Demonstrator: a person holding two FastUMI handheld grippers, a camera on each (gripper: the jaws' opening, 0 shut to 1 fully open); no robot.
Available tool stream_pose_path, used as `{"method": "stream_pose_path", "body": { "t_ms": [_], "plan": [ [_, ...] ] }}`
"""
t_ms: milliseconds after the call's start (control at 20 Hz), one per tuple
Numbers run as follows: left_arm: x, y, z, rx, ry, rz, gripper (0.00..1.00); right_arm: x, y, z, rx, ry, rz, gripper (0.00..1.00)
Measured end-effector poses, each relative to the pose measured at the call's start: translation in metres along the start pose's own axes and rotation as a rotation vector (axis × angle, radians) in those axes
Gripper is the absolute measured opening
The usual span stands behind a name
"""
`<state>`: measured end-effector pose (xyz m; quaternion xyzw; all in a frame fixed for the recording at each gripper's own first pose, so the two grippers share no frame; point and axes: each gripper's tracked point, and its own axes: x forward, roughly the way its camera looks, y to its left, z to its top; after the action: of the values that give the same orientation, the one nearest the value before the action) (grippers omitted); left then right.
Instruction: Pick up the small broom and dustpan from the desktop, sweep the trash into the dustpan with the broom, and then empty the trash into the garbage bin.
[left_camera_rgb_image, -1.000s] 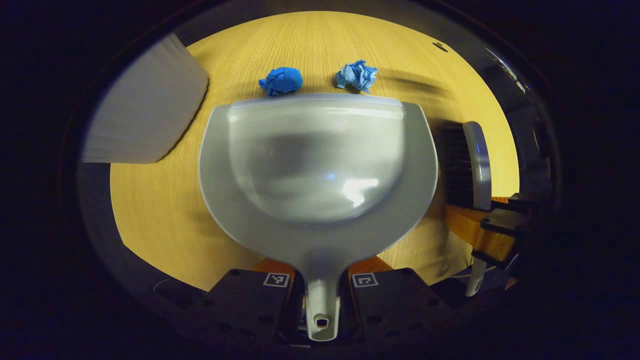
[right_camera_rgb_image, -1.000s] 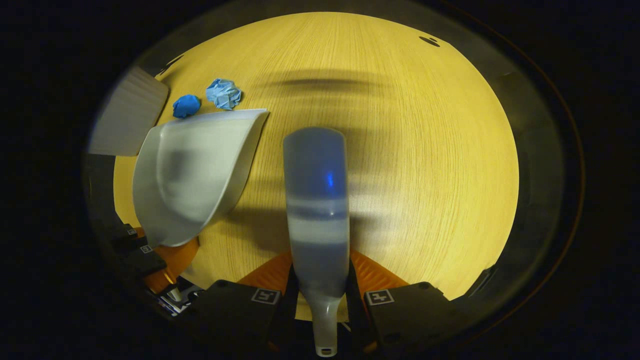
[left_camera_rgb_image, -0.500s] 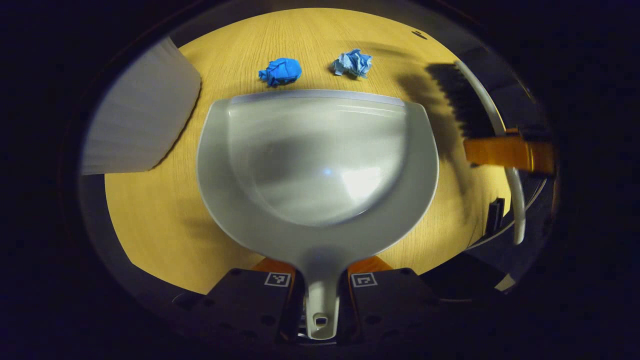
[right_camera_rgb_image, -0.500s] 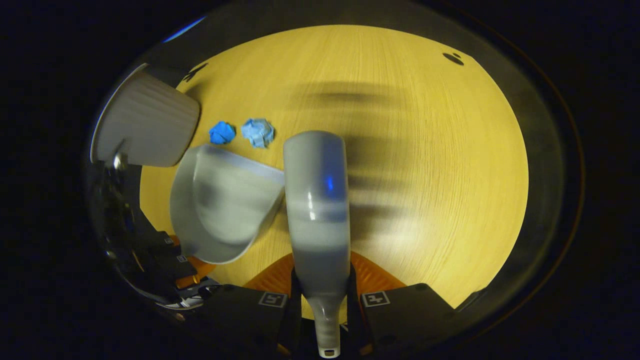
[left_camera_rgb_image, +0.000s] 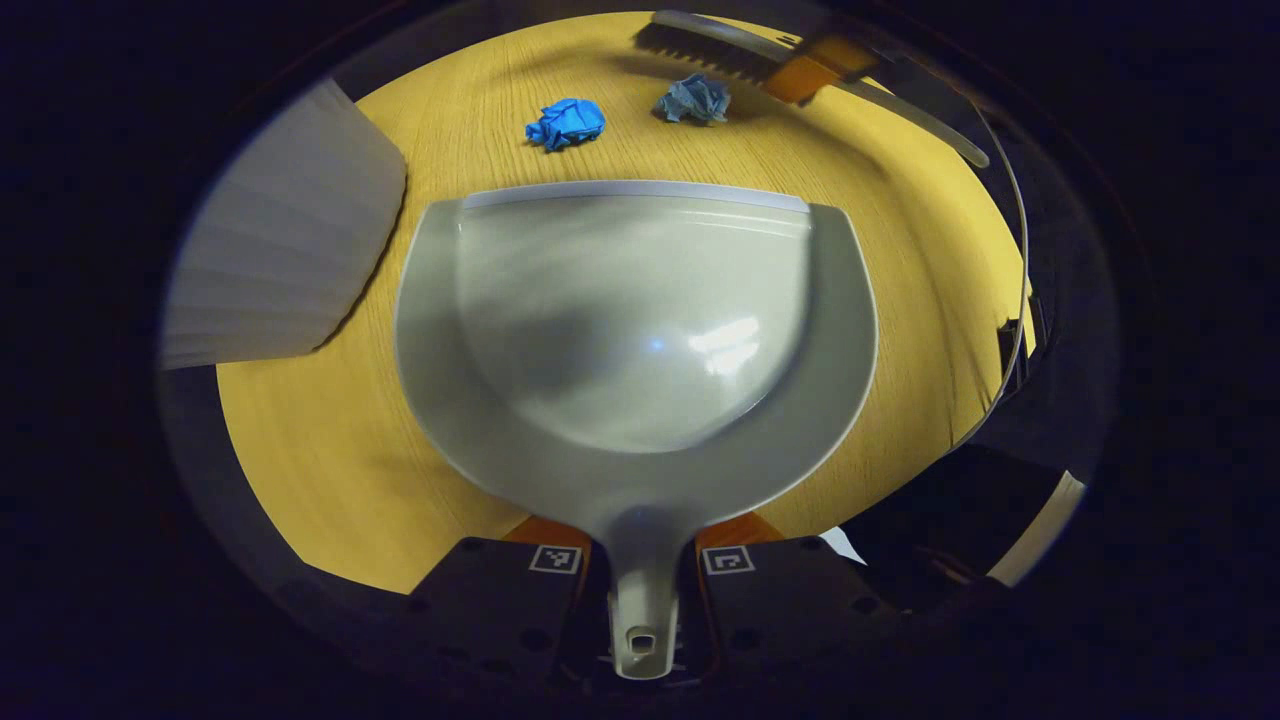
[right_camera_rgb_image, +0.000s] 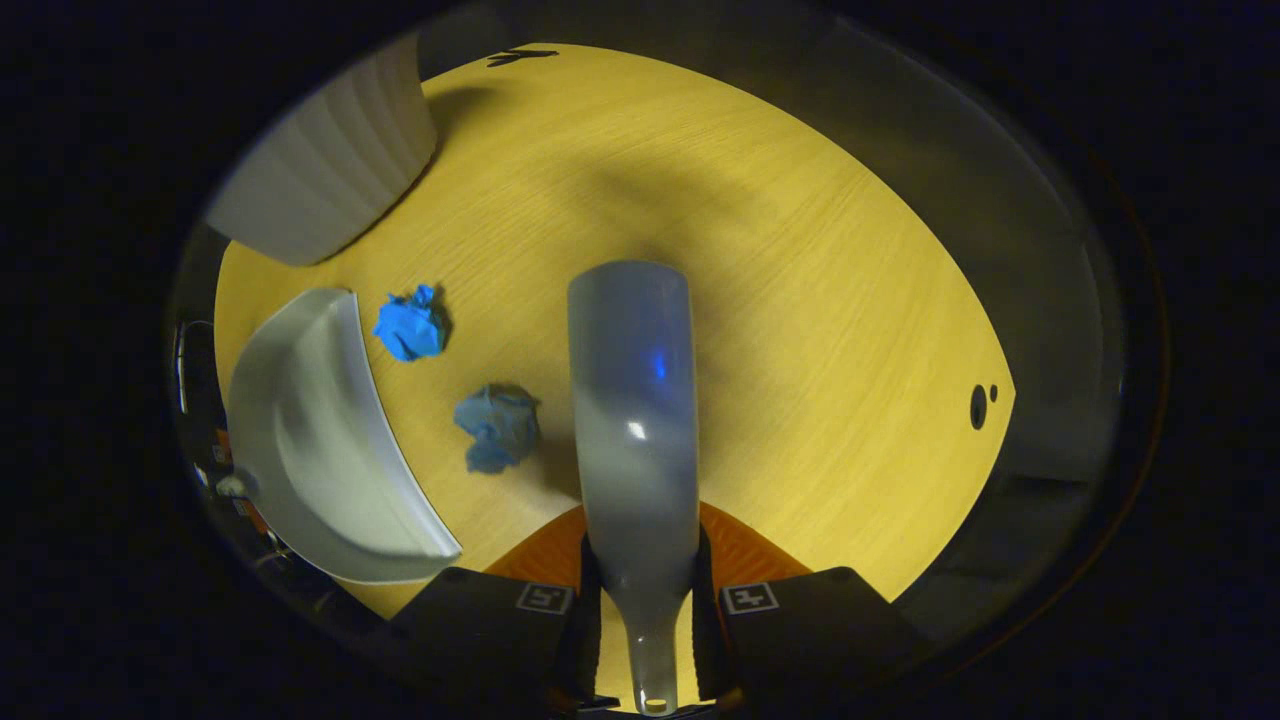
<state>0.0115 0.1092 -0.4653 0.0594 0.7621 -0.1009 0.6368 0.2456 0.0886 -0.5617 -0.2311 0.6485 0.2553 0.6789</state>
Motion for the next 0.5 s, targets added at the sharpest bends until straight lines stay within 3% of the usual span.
{"method": "stream_pose_path", "body": {
  "t_ms": [50, 100, 250, 300, 350, 450, 500],
  "plan": [
    [0.000, 0.001, 0.000, 0.011, 0.002, 0.005, 0.28, 0.006, 0.000, 0.010, -0.041, -0.002, -0.018, 0.34],
    [0.000, 0.002, -0.001, 0.023, 0.004, 0.009, 0.28, 0.010, -0.002, 0.015, -0.098, 0.005, -0.044, 0.45],
    [-0.001, 0.003, -0.003, 0.046, 0.006, 0.014, 0.28, 0.022, 0.015, 0.012, -0.219, 0.079, -0.039, 0.45],
    [-0.002, 0.003, -0.003, 0.052, 0.005, 0.014, 0.28, 0.021, 0.018, 0.012, -0.270, 0.089, -0.052, 0.34],
    [-0.001, 0.004, -0.003, 0.060, 0.001, 0.013, 0.28, 0.018, 0.026, 0.015, -0.317, 0.082, -0.032, 0.40],
    [-0.001, 0.005, -0.003, 0.079, 0.007, 0.014, 0.27, 0.013, 0.047, 0.003, -0.385, 0.135, 0.047, 0.36],
    [-0.001, 0.006, -0.003, 0.088, 0.009, 0.017, 0.28, 0.010, 0.052, 0.003, -0.423, 0.137, 0.062, 0.40]
  ]
}}
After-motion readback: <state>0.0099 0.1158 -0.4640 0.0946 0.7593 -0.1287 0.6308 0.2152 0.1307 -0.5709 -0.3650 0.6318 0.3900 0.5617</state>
